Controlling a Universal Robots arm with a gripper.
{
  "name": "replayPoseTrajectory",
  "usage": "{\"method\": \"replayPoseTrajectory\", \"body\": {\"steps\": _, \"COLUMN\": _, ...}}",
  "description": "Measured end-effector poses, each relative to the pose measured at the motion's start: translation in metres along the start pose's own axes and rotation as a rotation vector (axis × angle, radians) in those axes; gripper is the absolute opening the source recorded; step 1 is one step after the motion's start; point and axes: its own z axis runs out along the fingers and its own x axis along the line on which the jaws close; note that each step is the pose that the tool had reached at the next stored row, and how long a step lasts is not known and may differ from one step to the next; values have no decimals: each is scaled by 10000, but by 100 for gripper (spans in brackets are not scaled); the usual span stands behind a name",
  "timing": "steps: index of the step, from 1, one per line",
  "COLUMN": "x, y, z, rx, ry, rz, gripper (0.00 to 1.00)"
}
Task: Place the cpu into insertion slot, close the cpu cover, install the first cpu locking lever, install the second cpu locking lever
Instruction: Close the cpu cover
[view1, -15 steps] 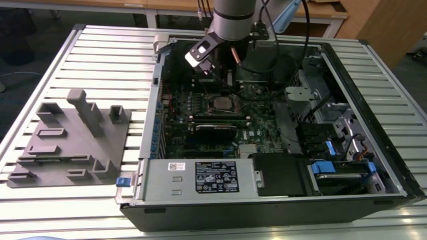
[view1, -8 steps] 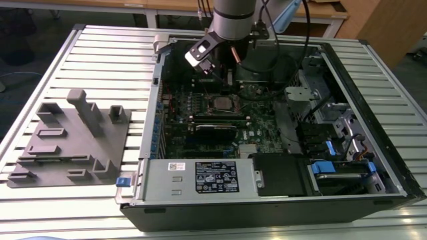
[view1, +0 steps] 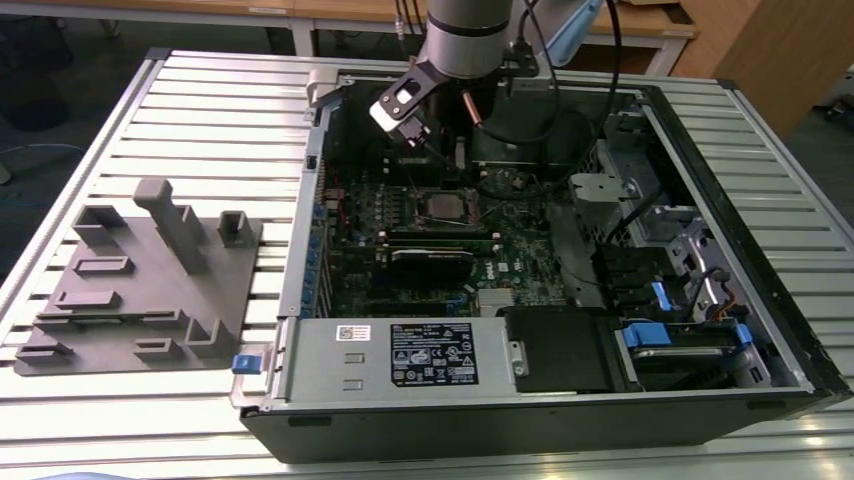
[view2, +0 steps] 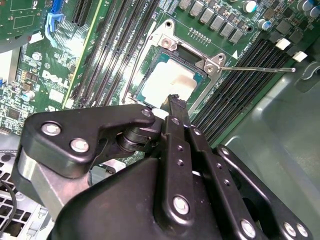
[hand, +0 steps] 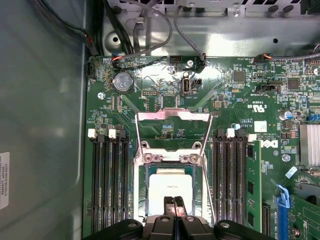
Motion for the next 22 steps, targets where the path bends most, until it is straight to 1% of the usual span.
{"method": "replayPoseTrajectory", "body": {"steps": 5, "x": 0, "y": 1, "z": -21, "rx": 0, "ry": 0, "rz": 0, "gripper": 11}}
{"method": "replayPoseTrajectory", "body": {"steps": 15, "x": 0, "y": 4, "z": -87, "rx": 0, "ry": 1, "rz": 0, "gripper": 11}}
{"method": "replayPoseTrajectory", "body": {"steps": 22, "x": 0, "y": 5, "z": -97, "rx": 0, "ry": -1, "rz": 0, "gripper": 11}}
